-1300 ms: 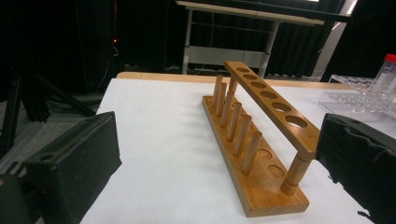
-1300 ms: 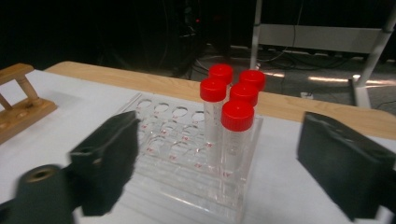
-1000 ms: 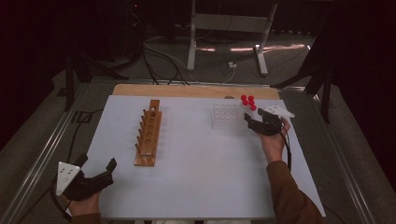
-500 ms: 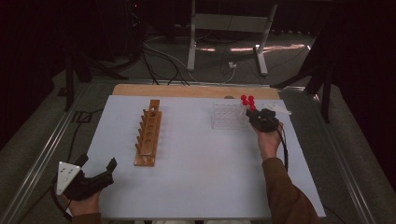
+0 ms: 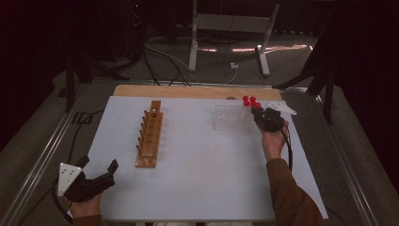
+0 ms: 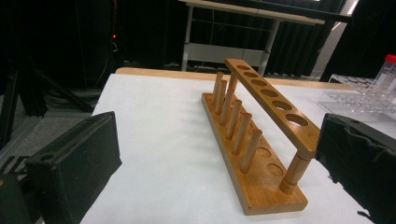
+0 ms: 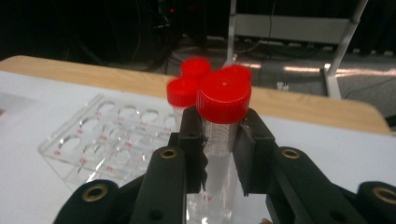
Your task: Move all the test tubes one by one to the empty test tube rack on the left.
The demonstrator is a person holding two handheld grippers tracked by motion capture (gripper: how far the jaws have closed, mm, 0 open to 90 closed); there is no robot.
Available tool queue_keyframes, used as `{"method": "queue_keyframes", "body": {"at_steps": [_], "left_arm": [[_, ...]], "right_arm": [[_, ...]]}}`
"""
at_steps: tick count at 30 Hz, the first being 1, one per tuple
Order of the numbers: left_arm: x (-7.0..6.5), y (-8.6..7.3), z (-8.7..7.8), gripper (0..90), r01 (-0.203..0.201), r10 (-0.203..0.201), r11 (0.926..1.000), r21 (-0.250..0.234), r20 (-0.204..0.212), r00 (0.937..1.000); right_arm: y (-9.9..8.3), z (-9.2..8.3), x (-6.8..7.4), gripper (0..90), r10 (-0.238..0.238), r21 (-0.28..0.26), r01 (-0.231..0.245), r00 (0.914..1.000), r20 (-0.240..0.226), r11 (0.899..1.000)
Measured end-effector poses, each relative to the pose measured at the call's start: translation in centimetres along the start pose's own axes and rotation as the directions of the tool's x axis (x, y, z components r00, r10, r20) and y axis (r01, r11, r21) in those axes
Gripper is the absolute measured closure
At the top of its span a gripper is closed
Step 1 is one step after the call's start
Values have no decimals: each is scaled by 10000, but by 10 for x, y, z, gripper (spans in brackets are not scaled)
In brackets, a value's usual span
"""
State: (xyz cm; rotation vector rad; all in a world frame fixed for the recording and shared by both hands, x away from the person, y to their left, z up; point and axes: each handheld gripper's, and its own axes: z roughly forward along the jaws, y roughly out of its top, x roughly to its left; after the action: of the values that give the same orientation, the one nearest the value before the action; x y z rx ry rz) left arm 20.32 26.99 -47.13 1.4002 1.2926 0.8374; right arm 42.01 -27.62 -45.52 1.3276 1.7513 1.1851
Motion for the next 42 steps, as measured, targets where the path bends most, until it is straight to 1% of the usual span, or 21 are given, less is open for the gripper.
{"method": "queue_keyframes", "body": {"at_steps": [3,4,7,9,12,14,15,16,19,22,24,26,27,28,31,33,36,37,38,39,42], "left_arm": [[0,0,0,8,5,-5,10000,-3,-11,10000],[0,0,0,8,-2,2,10000,10,-20,10000],[0,0,0,7,-3,3,10000,29,-32,10000],[0,0,0,7,-17,17,10000,24,-47,10000],[-1,0,1,7,-55,56,10000,52,-53,10000],[-1,0,2,7,-77,77,10000,55,-46,10000],[-1,0,2,7,-90,90,9999,70,-52,9999],[-1,0,2,7,-95,95,9999,96,-50,9999],[-1,0,3,7,-121,122,9998,178,-67,9999],[-3,2,2,8,-104,105,9999,137,-57,9999],[-5,4,2,8,-107,107,9999,97,-26,9999],[-7,8,2,7,-54,54,9999,104,59,10000],[-8,10,2,8,-28,26,9999,142,117,9999],[-11,14,4,8,-77,73,9997,218,218,9997],[-15,17,6,8,-186,178,9995,259,331,9993],[-20,22,8,8,-295,280,9991,302,485,9984],[-29,30,12,8,-482,458,9985,264,857,9953],[-32,33,13,8,-597,571,9979,256,935,9940],[-32,33,13,8,-597,571,9979,256,935,9940],[-38,38,16,8,-753,720,9968,253,1119,9911],[-45,43,20,8,-901,862,9956,242,1296,9878]], "right_arm": [[10,-7,3,746,-169,-286,169,9999,2,9994],[10,-7,3,746,-169,-286,169,9999,2,9994],[19,-14,5,747,-428,-370,425,9991,-58,9984],[21,-16,6,746,-426,-398,421,9990,-100,9983],[23,-19,8,746,-596,-396,587,9980,-207,9975],[23,-21,11,746,-884,-287,877,9958,-224,9957],[23,-21,11,746,-884,-287,877,9958,-224,9957],[23,-23,13,746,-1152,-258,1147,9931,-199,9931],[24,-26,14,747,-1216,-315,1208,9923,-239,9922],[25,-29,15,747,-1171,-398,1155,9922,-418,9925],[25,-32,17,747,-1105,-428,1076,9913,-716,9933],[25,-33,18,747,-1198,-453,1166,9898,-776,9921],[26,-35,23,747,-1371,-509,1329,9865,-900,9898],[26,-36,25,747,-1415,-554,1366,9851,-981,9891],[28,-40,33,747,-1502,-605,1436,9807,-1249,9878],[29,-42,39,747,-1639,-607,1566,9759,-1443,9858],[32,-45,46,746,-1757,-538,1690,9698,-1691,9842],[32,-45,48,747,-1708,-440,1656,9695,-1756,9852],[33,-46,49,747,-1653,-348,1617,9688,-1844,9862],[33,-46,51,746,-1617,-306,1588,9673,-1952,9868],[33,-48,57,746,-1635,-206,1631,9594,-2300,9864]]}}
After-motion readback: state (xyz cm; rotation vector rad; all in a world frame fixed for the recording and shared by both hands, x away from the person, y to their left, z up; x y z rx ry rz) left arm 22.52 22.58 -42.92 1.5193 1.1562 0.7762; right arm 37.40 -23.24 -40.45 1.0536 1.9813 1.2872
